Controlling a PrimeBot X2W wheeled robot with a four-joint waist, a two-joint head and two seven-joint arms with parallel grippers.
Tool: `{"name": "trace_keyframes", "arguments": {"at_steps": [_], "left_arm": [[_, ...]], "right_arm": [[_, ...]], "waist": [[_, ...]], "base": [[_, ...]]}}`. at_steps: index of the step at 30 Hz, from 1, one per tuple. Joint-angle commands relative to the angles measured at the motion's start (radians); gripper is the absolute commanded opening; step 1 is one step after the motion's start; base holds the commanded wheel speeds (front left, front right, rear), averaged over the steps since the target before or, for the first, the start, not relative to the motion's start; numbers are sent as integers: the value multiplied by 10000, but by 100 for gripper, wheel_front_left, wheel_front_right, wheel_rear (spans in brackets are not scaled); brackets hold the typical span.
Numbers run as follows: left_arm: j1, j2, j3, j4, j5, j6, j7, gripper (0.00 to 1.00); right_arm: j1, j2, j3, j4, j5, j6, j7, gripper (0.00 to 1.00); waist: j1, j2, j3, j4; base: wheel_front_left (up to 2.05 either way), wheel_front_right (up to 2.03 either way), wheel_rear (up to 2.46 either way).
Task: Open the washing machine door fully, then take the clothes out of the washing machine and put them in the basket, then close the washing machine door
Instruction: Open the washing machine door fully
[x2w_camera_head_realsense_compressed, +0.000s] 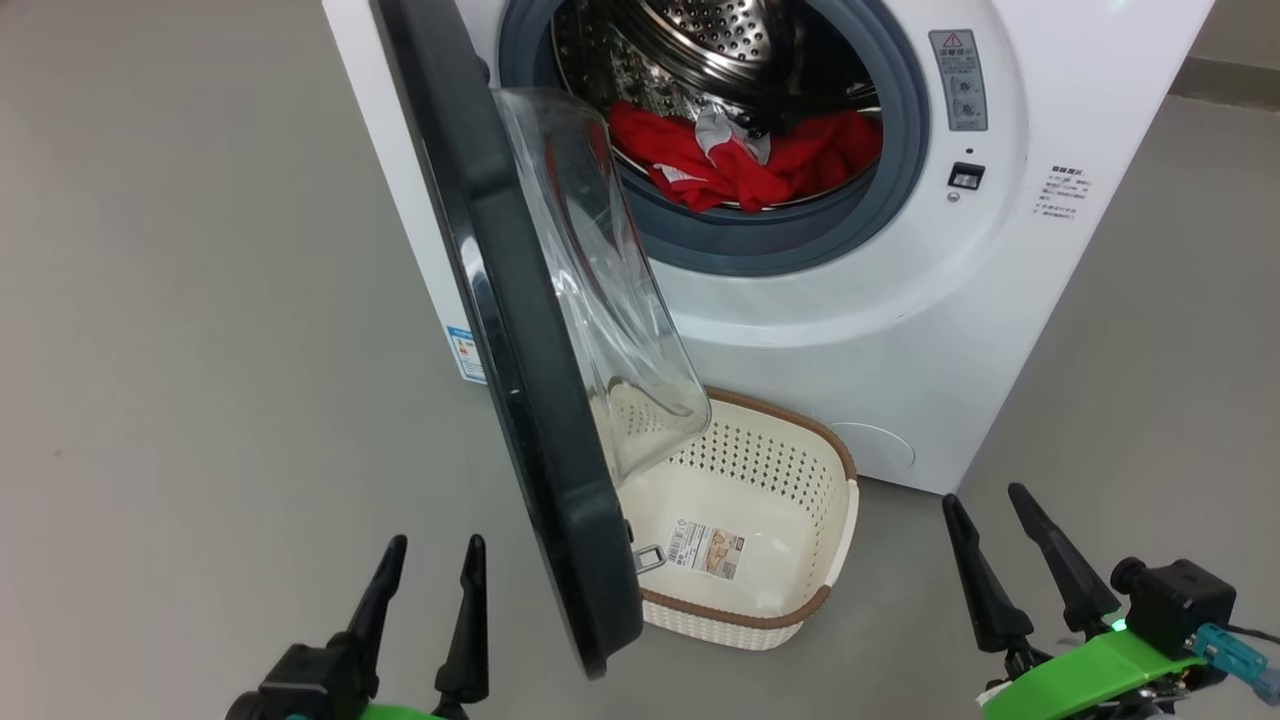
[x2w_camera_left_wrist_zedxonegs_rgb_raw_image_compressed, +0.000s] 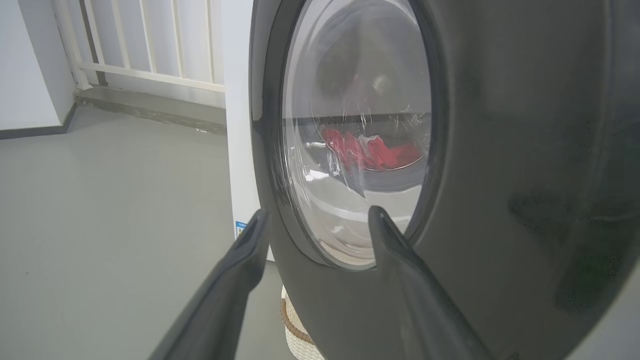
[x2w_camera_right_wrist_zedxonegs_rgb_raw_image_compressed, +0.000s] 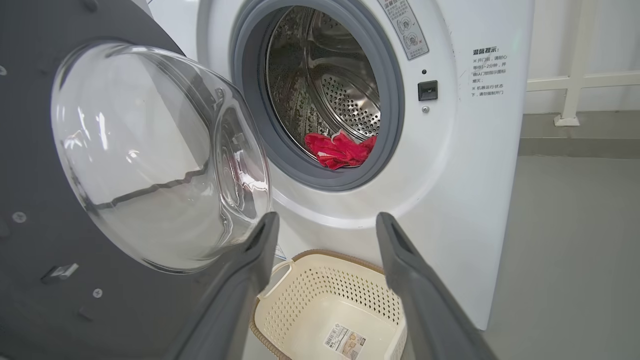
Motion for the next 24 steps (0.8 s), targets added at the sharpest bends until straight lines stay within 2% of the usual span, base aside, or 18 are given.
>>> {"name": "trace_keyframes", "arguments": {"at_steps": [1,24], "left_arm": [[-123,70,299,-248,15,32,-94,100],[-73,70,336,-174,80,-57,-94,100]], "right_arm": [[-19,-14,147,-261,-75,4,-93,100],[259,303,-50,-226,-524,4,-93,100]], "waist": [[0,-1,-23,-7],[0,-1,-115,-18]], "base": [[0,0,0],[0,0,0]]}}
